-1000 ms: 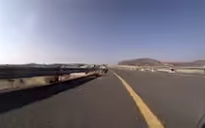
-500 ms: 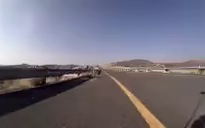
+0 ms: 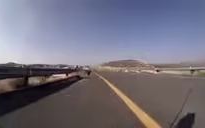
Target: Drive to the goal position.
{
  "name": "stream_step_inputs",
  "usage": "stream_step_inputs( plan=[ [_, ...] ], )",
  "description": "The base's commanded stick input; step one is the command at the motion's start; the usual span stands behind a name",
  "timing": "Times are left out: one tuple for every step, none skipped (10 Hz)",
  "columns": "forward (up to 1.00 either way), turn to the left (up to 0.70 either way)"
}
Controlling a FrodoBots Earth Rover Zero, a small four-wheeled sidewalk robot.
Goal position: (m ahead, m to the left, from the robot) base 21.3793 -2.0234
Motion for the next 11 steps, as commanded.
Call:
stream_step_inputs(
  plan=[
    [0.85,0.00],
    [0.85,0.00],
    [0.85,0.00],
    [0.85,0.00],
    [0.85,0.00],
    [0.85,0.00],
    [0.85,0.00],
    [0.85,0.00],
    [0.85,0.00],
    [0.85,0.00],
    [0.85,0.00]
  ],
)
